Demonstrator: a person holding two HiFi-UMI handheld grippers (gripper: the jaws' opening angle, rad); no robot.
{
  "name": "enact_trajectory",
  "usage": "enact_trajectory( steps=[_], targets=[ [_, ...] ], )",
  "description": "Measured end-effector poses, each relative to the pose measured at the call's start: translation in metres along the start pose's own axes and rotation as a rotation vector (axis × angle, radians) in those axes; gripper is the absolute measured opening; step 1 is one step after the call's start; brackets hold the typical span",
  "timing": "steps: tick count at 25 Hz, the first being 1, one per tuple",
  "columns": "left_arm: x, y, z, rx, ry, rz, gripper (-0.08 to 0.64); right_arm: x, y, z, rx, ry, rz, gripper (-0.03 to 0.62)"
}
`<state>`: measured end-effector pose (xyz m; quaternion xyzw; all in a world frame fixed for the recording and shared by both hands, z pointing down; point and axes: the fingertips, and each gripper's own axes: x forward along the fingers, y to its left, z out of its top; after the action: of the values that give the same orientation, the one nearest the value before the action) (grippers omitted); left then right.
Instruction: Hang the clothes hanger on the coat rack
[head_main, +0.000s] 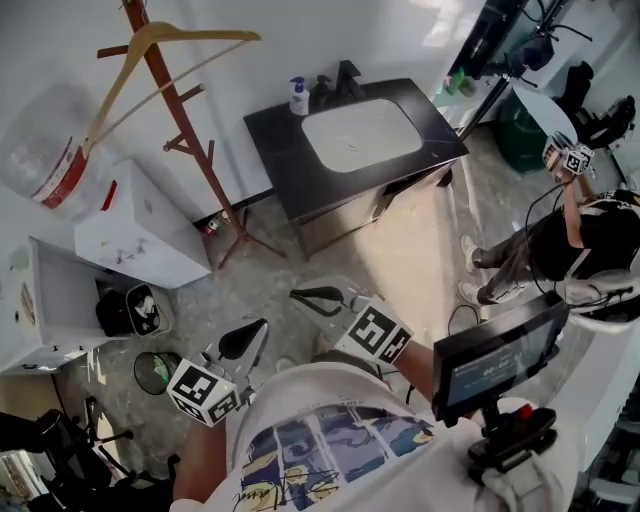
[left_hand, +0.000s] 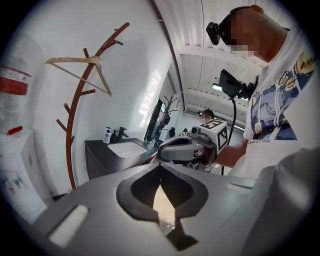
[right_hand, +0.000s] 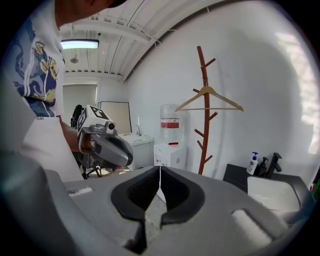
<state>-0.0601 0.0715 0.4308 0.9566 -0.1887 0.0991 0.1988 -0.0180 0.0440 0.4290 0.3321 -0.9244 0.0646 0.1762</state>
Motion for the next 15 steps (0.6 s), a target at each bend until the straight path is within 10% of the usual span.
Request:
enact_trajectory(
  steps=[15],
  targets=[
    [-0.073, -0.001, -0.028, -0.039, -0.013, -0.012, 0.003, 0.029, 0.088, 0.010, -0.079, 0.014, 0.016, 0.002]
  ],
)
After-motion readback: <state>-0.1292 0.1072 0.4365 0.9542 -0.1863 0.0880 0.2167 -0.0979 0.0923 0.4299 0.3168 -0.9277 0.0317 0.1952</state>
